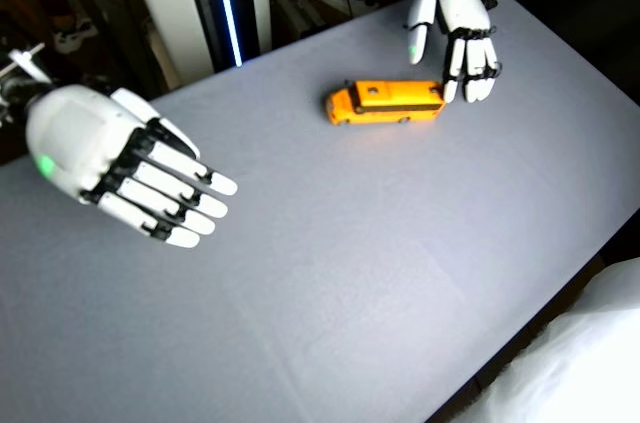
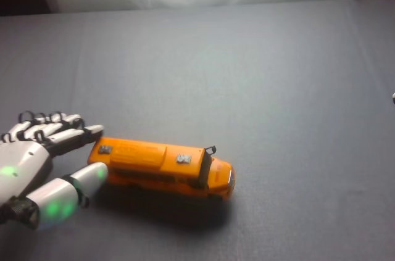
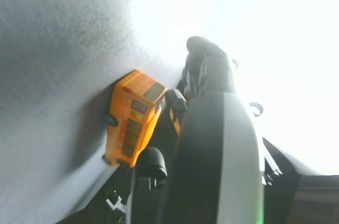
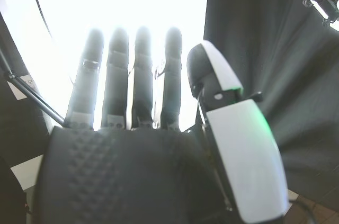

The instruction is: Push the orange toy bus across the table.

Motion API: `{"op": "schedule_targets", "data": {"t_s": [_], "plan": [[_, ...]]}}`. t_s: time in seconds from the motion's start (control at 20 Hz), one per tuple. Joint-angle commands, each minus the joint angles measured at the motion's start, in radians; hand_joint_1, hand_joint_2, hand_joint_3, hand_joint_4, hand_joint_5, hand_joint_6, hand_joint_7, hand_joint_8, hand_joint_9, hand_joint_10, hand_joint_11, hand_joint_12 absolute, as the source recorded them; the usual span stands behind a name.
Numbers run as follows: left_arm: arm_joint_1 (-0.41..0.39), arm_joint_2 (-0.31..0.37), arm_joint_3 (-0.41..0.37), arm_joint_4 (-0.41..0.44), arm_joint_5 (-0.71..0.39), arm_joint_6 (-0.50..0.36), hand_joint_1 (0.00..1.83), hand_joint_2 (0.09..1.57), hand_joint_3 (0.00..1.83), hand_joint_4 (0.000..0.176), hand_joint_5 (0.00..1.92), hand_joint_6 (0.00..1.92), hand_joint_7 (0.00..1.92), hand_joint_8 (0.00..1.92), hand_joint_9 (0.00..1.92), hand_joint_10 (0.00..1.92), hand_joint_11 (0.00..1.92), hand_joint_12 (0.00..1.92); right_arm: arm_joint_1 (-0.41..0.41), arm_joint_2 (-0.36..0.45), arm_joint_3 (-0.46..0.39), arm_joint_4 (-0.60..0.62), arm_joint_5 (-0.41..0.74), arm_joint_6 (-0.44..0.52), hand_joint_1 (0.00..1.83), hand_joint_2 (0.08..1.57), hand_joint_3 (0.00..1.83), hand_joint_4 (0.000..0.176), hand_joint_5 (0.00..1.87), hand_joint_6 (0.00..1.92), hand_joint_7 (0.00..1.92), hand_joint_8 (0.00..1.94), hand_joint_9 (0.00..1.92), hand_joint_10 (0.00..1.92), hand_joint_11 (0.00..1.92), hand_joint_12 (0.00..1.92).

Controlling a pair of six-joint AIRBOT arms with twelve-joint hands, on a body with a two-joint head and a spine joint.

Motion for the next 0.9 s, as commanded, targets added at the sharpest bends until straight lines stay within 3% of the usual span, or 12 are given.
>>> {"op": "schedule_targets", "data": {"t_s": [0.0, 0.05, 0.1, 0.2, 0.3, 0.4, 0.5, 0.65, 0.7, 0.75, 0.8, 0.85], "plan": [[0.003, 0.005, 0.000, 0.004, -0.116, 0.004, 0.08, 1.31, 0.00, 0.065, 0.48, 0.00, 0.25, 0.00, 0.16, 0.00, 0.00, 0.37, 0.002, 0.000, 0.000, 0.010, 0.121, 0.009, 0.85, 1.39, 0.00, 0.022, 0.67, 0.00, 0.54, 0.00, 0.41, 0.00, 0.11, 0.65], [0.009, 0.007, -0.003, -0.002, -0.123, 0.004, 0.04, 1.31, 0.00, 0.038, 0.47, 0.00, 0.24, 0.00, 0.18, 0.01, 0.00, 0.43, 0.002, 0.000, 0.000, 0.010, 0.121, 0.009, 0.85, 1.39, 0.00, 0.035, 0.68, 0.00, 0.54, 0.00, 0.41, 0.00, 0.11, 0.65], [0.015, 0.009, -0.006, -0.007, -0.131, 0.004, 0.02, 1.35, 0.00, 0.037, 0.46, 0.00, 0.25, 0.00, 0.22, 0.01, 0.00, 0.58, 0.002, 0.000, 0.000, 0.010, 0.121, 0.009, 0.88, 1.39, 0.00, 0.024, 0.68, 0.00, 0.55, 0.00, 0.41, 0.00, 0.10, 0.65], [0.028, 0.013, -0.014, -0.012, -0.145, 0.004, 0.04, 1.37, 0.00, 0.067, 0.49, 0.00, 0.27, 0.00, 0.26, 0.01, 0.00, 0.70, 0.002, 0.000, 0.000, 0.010, 0.121, 0.009, 0.90, 1.39, 0.00, 0.029, 0.67, 0.00, 0.55, 0.00, 0.40, 0.00, 0.08, 0.66], [0.038, 0.019, -0.023, -0.009, -0.151, 0.004, 0.05, 1.35, 0.00, 0.036, 0.49, 0.00, 0.25, 0.00, 0.24, 0.00, 0.00, 0.65, 0.002, 0.000, 0.001, 0.010, 0.121, 0.009, 0.87, 1.40, 0.00, 0.026, 0.67, 0.00, 0.54, 0.00, 0.40, 0.00, 0.08, 0.65], [0.045, 0.023, -0.031, 0.007, -0.152, 0.004, 0.05, 1.34, 0.00, 0.019, 0.50, 0.00, 0.25, 0.00, 0.24, 0.00, 0.00, 0.63, 0.002, 0.000, 0.001, 0.010, 0.121, 0.009, 0.87, 1.39, 0.00, 0.035, 0.67, 0.00, 0.54, 0.00, 0.40, 0.00, 0.08, 0.65], [0.045, 0.028, -0.042, 0.042, -0.150, 0.004, 0.07, 1.34, 0.00, 0.068, 0.53, 0.00, 0.28, 0.00, 0.22, 0.00, 0.00, 0.53, 0.002, 0.000, 0.001, 0.010, 0.121, 0.009, 0.86, 1.39, 0.00, 0.045, 0.68, 0.00, 0.54, 0.00, 0.40, 0.00, 0.07, 0.65], [0.045, 0.038, -0.058, 0.080, -0.156, 0.004, 0.06, 1.38, 0.00, 0.103, 0.51, 0.00, 0.33, 0.00, 0.26, 0.01, 0.00, 0.57, 0.002, 0.000, 0.001, 0.010, 0.119, 0.009, 0.85, 1.39, 0.00, 0.033, 0.67, 0.00, 0.55, 0.00, 0.41, 0.00, 0.09, 0.66], [0.045, 0.042, -0.066, 0.096, -0.162, 0.004, 0.09, 1.38, 0.00, 0.079, 0.50, 0.00, 0.31, 0.00, 0.24, 0.00, 0.00, 0.55, 0.002, 0.000, 0.001, 0.010, 0.118, 0.009, 0.85, 1.39, 0.00, 0.031, 0.67, 0.00, 0.55, 0.00, 0.41, 0.00, 0.09, 0.66], [0.045, 0.044, -0.071, 0.107, -0.166, 0.004, 0.12, 1.38, 0.00, 0.069, 0.50, 0.00, 0.30, 0.00, 0.22, 0.00, 0.00, 0.52, 0.002, 0.000, 0.001, 0.010, 0.116, 0.009, 0.86, 1.39, 0.00, 0.033, 0.68, 0.00, 0.55, 0.00, 0.41, 0.00, 0.09, 0.66], [0.045, 0.046, -0.074, 0.116, -0.167, 0.004, 0.12, 1.37, 0.00, 0.072, 0.50, 0.00, 0.30, 0.00, 0.22, 0.00, 0.00, 0.51, 0.002, 0.000, 0.001, 0.010, 0.115, 0.009, 0.86, 1.39, 0.00, 0.029, 0.68, 0.00, 0.55, 0.00, 0.41, 0.00, 0.10, 0.66], [0.045, 0.047, -0.079, 0.127, -0.169, 0.004, 0.13, 1.36, 0.00, 0.085, 0.50, 0.00, 0.28, 0.00, 0.21, 0.00, 0.00, 0.53, 0.002, -0.001, 0.001, 0.010, 0.115, 0.009, 0.85, 1.40, 0.00, 0.044, 0.67, 0.00, 0.54, 0.00, 0.41, 0.00, 0.10, 0.67]]}}
